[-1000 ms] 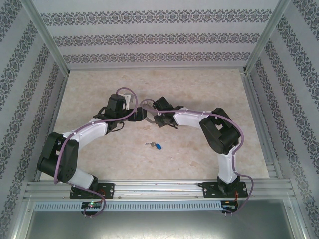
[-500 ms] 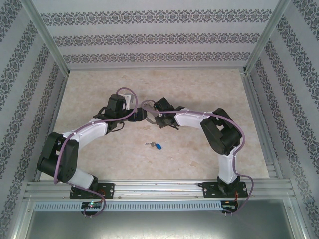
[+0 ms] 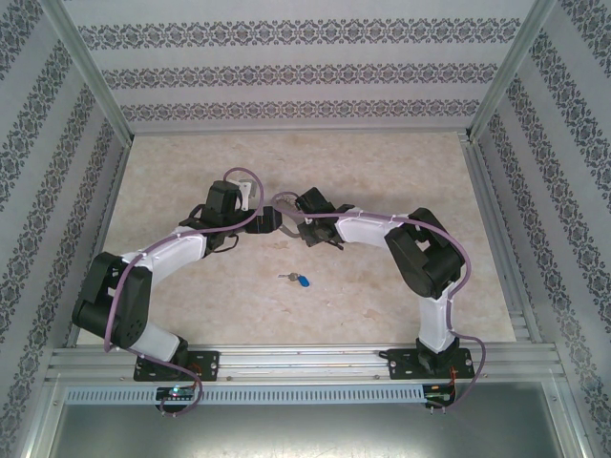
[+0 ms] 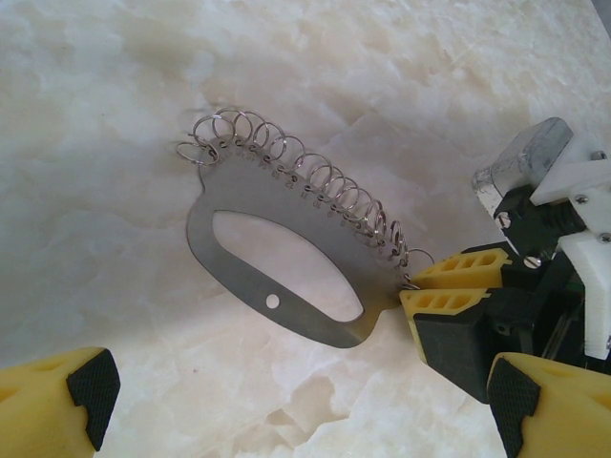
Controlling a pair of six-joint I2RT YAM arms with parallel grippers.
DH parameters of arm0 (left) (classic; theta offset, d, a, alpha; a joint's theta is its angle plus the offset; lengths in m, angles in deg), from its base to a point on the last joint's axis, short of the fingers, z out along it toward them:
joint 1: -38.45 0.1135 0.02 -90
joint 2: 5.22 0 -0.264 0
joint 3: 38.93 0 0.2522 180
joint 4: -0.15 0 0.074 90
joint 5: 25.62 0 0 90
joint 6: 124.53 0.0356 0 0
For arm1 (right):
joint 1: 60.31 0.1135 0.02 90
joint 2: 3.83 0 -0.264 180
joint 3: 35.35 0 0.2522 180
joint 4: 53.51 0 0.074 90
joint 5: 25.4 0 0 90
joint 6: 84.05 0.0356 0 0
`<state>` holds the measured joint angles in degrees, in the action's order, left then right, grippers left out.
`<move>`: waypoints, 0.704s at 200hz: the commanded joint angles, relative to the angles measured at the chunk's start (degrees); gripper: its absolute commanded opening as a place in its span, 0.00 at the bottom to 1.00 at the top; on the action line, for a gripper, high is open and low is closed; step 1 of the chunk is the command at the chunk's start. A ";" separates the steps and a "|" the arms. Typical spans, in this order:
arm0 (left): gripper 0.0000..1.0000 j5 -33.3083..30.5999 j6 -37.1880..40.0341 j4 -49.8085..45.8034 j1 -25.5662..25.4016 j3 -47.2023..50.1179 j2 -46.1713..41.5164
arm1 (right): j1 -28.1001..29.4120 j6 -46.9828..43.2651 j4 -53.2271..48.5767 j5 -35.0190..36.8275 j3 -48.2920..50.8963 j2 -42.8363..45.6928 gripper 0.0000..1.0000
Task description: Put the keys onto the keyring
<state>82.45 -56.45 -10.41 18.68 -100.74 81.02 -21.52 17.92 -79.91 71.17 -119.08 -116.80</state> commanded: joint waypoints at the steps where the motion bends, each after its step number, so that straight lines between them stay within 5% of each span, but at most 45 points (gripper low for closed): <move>1: 1.00 0.94 0.33 0.48 0.45 -1.96 0.52 | 0.15 -0.78 -1.23 1.18 0.72 2.31 0.21; 106: 1.00 1.43 0.46 0.49 0.47 -2.40 1.48 | -0.27 -0.98 -1.35 1.74 0.89 2.07 0.16; 141: 1.00 1.47 0.51 0.58 0.47 -2.59 1.82 | -0.82 -0.94 -0.91 1.82 1.54 2.29 0.00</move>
<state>83.30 -56.45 -10.41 18.68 -101.48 82.33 -21.63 17.61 -79.91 71.69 -118.84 -116.19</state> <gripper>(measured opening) 0.998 0.067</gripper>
